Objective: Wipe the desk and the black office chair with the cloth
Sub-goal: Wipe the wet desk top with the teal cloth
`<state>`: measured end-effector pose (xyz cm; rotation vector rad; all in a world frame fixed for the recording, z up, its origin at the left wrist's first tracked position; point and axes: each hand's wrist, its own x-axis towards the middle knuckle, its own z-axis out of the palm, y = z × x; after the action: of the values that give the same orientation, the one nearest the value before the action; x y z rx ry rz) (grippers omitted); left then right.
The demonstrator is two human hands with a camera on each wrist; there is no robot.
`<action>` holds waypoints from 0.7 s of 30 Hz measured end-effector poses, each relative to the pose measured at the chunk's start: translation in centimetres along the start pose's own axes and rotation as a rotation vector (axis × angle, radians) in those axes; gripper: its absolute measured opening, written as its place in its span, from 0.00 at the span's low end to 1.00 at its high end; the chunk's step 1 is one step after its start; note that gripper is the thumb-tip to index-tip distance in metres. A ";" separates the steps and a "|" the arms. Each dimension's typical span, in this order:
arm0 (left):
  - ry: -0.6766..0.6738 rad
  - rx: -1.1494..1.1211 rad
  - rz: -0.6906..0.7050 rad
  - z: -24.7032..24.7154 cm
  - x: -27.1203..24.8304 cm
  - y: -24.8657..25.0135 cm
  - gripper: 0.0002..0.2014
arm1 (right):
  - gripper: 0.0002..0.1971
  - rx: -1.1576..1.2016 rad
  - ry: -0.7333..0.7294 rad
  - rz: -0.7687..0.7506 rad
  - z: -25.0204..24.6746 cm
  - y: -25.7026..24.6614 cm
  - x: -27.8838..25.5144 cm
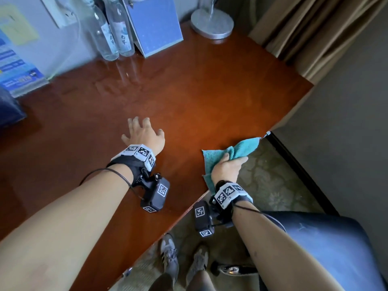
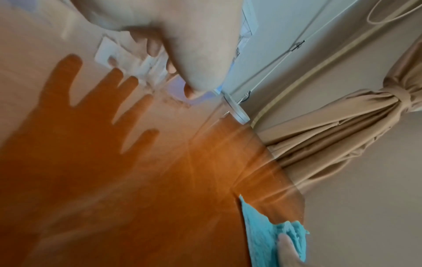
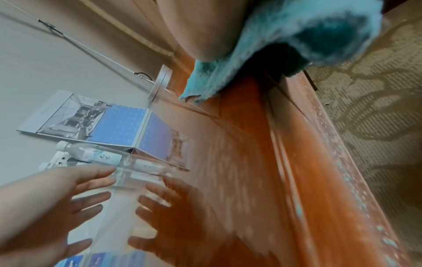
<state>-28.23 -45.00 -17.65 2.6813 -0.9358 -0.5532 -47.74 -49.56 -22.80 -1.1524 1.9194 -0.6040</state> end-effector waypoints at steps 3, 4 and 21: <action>0.027 -0.015 -0.014 -1.4 -1.0 -2.2 0.27 | 0.36 0.030 0.015 -0.040 1.0 0.9 -1.5; 0.034 -0.025 -0.021 -1.6 -1.5 -3.1 0.27 | 0.36 0.033 0.024 -0.072 1.5 1.3 -2.0; 0.308 -0.091 -0.134 -3.0 -20.2 -28.4 0.21 | 0.40 -0.197 0.174 -0.590 9.2 9.0 -21.5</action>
<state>-26.12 -10.10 -19.44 2.6568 -0.6355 -0.1919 -38.98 -26.37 -26.18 -1.8719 1.8017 -0.8602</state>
